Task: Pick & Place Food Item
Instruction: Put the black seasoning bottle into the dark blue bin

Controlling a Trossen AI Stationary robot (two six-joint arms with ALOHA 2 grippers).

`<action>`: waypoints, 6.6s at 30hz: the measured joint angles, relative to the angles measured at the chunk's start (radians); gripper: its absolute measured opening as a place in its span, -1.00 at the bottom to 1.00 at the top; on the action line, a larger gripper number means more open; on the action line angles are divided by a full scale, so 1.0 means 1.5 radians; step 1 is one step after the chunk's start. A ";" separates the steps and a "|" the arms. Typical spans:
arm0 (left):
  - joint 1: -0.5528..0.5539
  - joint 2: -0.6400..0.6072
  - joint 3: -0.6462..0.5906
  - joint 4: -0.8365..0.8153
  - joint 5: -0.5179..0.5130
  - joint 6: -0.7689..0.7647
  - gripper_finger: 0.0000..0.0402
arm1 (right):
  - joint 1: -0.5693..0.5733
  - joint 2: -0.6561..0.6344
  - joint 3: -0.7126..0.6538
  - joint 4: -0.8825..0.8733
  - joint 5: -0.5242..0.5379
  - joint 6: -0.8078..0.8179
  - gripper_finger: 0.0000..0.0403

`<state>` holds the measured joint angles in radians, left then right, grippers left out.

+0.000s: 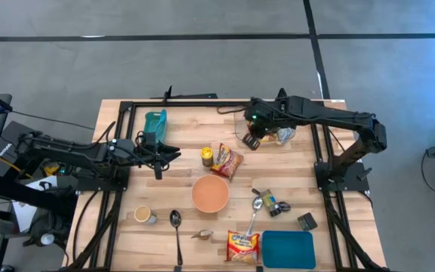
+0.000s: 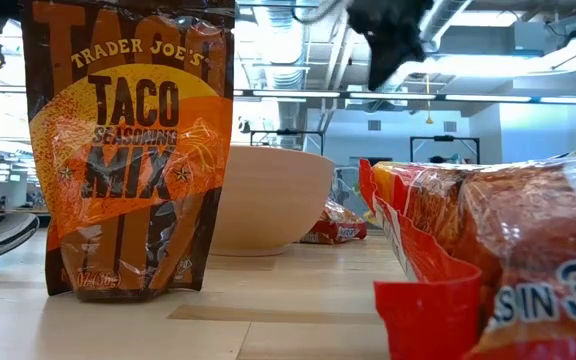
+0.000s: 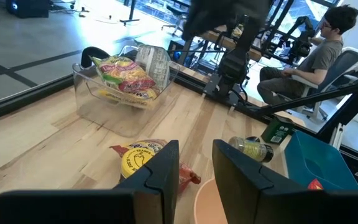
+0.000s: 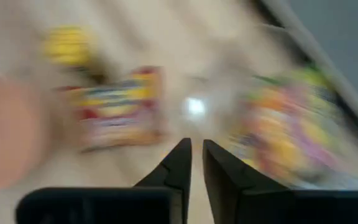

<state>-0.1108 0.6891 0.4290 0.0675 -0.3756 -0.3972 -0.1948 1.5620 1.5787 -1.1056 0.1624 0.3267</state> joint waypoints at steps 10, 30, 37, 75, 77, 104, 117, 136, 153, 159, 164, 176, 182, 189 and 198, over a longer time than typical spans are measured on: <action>0.000 0.000 0.000 0.000 0.000 0.000 -0.54 | 0.046 0.000 0.000 0.182 -0.214 -0.079 -0.97; 0.000 0.000 0.000 0.000 0.001 -0.002 -0.54 | 0.145 0.000 0.000 0.158 -0.031 -0.042 -1.00; 0.000 0.000 0.000 0.000 0.001 -0.002 -0.54 | 0.200 0.000 0.000 0.159 -0.030 0.007 -1.00; 0.000 0.000 0.000 0.001 0.000 -0.002 -0.54 | 0.428 0.000 0.000 -0.033 0.142 0.254 -1.00; 0.000 0.000 0.000 0.001 0.000 -0.002 -0.54 | 0.428 0.000 0.000 -0.036 0.149 0.251 -1.00; 0.000 0.000 0.000 0.001 0.001 -0.002 -0.54 | 0.403 0.000 0.000 -0.249 0.083 0.377 -1.00; 0.000 0.000 0.000 0.001 0.001 -0.002 -0.54 | 0.411 0.002 0.000 -0.117 0.078 0.371 -1.00; 0.000 0.000 0.000 0.001 0.003 -0.002 -0.54 | 0.439 0.027 -0.185 0.062 0.007 0.477 -1.00; 0.000 0.000 0.000 0.001 0.000 -0.002 -0.54 | 0.462 0.020 -0.235 0.027 -0.025 0.653 -1.00; 0.000 0.000 0.000 0.001 0.000 -0.002 -0.54 | 0.472 0.002 -0.295 0.086 -0.039 0.725 -1.00; 0.000 0.000 0.000 0.001 0.001 -0.002 -0.54 | 0.491 0.000 -0.296 0.085 -0.041 0.749 -1.00; 0.000 0.000 0.000 0.001 0.001 -0.002 -0.54 | 0.555 0.005 -0.296 0.072 0.041 0.835 -1.00; 0.000 0.000 0.000 0.001 0.001 -0.002 -0.54 | 0.592 0.011 -0.306 0.032 0.071 0.933 -1.00; 0.000 0.000 0.000 0.001 0.001 -0.002 -0.54 | 0.623 0.011 -0.395 0.188 0.067 0.991 -1.00; 0.000 0.000 0.000 0.001 0.001 -0.002 -0.54 | 0.632 0.011 -0.402 0.189 0.067 1.006 -1.00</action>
<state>-0.1108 0.6895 0.4290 0.0685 -0.3737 -0.4004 0.7525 1.5784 0.9760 -0.8214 0.2634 1.8362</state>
